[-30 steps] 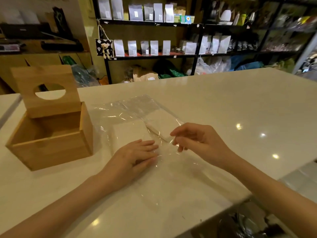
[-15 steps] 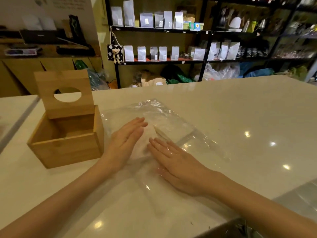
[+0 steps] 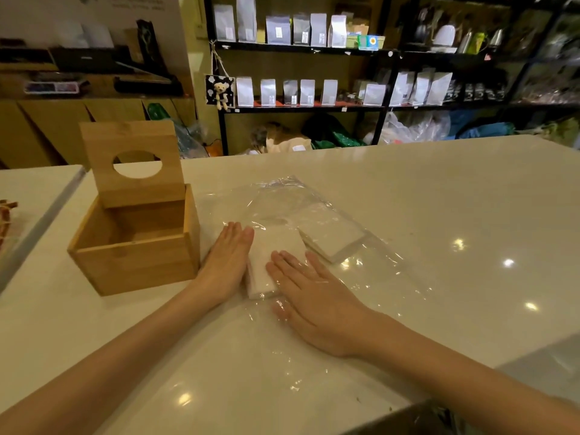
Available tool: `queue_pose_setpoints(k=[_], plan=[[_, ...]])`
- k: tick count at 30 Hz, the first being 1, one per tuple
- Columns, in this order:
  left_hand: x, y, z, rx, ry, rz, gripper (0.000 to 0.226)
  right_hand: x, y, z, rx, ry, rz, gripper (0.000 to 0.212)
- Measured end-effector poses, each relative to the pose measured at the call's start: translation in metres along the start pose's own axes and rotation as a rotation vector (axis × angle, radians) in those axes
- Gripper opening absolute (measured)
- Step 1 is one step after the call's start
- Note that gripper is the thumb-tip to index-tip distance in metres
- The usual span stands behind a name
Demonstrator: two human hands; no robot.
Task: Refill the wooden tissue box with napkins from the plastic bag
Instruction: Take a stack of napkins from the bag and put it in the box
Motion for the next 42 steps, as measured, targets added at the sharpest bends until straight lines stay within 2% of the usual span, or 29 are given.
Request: queue_pose_setpoints(k=[3,7,12,15,18,22,25,27,31,33,35,39,40,42], plan=[[0.000,-0.001,0.004,0.015,0.034,0.087,0.029,0.003,-0.004,-0.022,0.032,-0.010,0.015,0.053],[0.001,0.008,0.007,-0.052,0.091,0.359,0.035,0.000,-0.002,-0.054,0.002,-0.024,0.008,0.053],[-0.009,0.016,0.003,-0.095,0.072,0.493,0.046,-0.003,-0.007,-0.092,0.027,-0.040,0.126,0.059],[-0.010,0.015,0.001,-0.079,-0.003,0.356,0.065,-0.003,-0.015,-0.110,0.151,-0.037,0.149,0.063],[-0.008,0.014,0.000,-0.028,-0.001,0.319,0.071,-0.005,-0.018,-0.129,0.269,-0.018,0.160,0.063],[-0.006,0.017,-0.004,-0.028,0.024,0.311,0.070,-0.007,-0.023,-0.154,0.401,0.029,0.108,0.043],[-0.007,0.008,-0.003,0.003,0.052,0.312,0.066,-0.010,-0.028,-0.156,0.431,0.002,0.064,0.030],[-0.002,0.006,-0.004,0.023,0.103,0.321,0.063,-0.011,-0.029,-0.157,0.403,-0.010,0.069,0.035],[0.016,0.007,-0.012,0.046,0.268,0.289,0.067,0.004,-0.033,-0.162,0.324,0.041,0.312,0.030],[0.031,0.006,-0.020,0.048,0.393,0.218,0.077,0.020,-0.041,-0.161,0.313,0.143,0.524,0.033],[0.050,0.004,-0.028,-0.020,0.444,0.017,0.085,0.036,-0.052,-0.158,0.344,0.245,0.754,0.029],[0.097,0.012,-0.055,-0.360,0.325,-0.691,0.085,0.060,-0.071,-0.140,0.400,0.348,1.190,0.022],[0.106,0.013,-0.062,-0.435,0.282,-0.773,0.084,0.063,-0.070,-0.132,0.382,0.369,1.312,0.020],[0.115,0.012,-0.077,-0.552,0.174,-0.906,0.064,0.066,-0.067,-0.114,0.313,0.403,1.517,0.025]])
Point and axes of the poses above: each hand's wrist, its own z-axis towards the middle knuckle, its own y-axis out of the palm, x = y × z, the point moved 9 cm from there along z, towards the middle knuckle, and after that the axes turned 14 degrees about -z, right-handed, at the moved point
